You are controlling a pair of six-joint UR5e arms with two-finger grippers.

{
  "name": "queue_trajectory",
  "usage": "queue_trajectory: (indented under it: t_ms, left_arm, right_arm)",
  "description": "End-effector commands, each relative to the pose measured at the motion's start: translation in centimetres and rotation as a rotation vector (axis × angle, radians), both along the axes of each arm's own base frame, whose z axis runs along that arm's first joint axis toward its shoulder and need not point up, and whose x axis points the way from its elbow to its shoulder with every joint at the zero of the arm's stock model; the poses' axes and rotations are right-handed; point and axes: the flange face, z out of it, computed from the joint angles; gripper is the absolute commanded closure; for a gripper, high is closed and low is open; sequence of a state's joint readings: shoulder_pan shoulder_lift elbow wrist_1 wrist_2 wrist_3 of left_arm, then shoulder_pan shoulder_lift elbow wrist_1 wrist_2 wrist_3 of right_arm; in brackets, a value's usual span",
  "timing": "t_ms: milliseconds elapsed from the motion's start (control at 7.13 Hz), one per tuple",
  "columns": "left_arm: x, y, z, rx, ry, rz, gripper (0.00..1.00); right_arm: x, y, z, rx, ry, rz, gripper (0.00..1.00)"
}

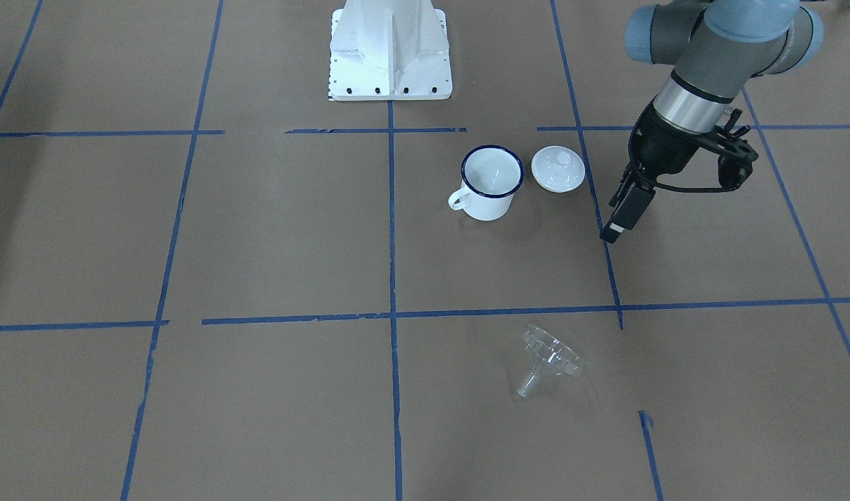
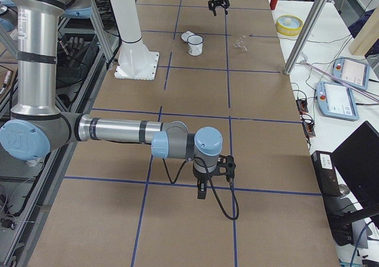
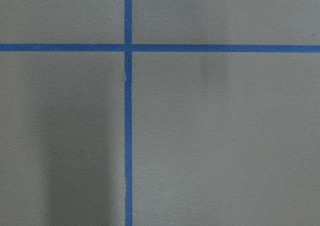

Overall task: Place funnel on cup
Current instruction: 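Move the left gripper to the clear glass funnel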

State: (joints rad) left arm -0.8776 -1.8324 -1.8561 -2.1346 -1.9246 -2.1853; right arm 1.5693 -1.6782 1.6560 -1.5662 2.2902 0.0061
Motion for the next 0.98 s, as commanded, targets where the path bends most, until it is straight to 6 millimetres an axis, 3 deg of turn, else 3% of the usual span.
queue_trajectory:
  t_ms: [0,280,561,841]
  left_arm:
    - [1.5,-3.6,2.2,0.095,0.173,-0.110,0.00]
    - [4.2,-7.7,2.7,0.143,0.186,-0.177,0.00]
    - [6.9,-10.6,2.7,0.180,0.191,-0.239,0.00]
    - [9.0,-10.4,4.1,0.182,0.179,-0.261,0.02]
  right_arm:
    - [0.0,0.0,0.0,-0.001,0.000,0.000,0.00]
    - [0.0,0.0,0.0,0.001,0.000,0.000,0.00]
    - [0.0,0.0,0.0,-0.001,0.000,0.000,0.00]
    - [0.0,0.0,0.0,0.001,0.000,0.000,0.00]
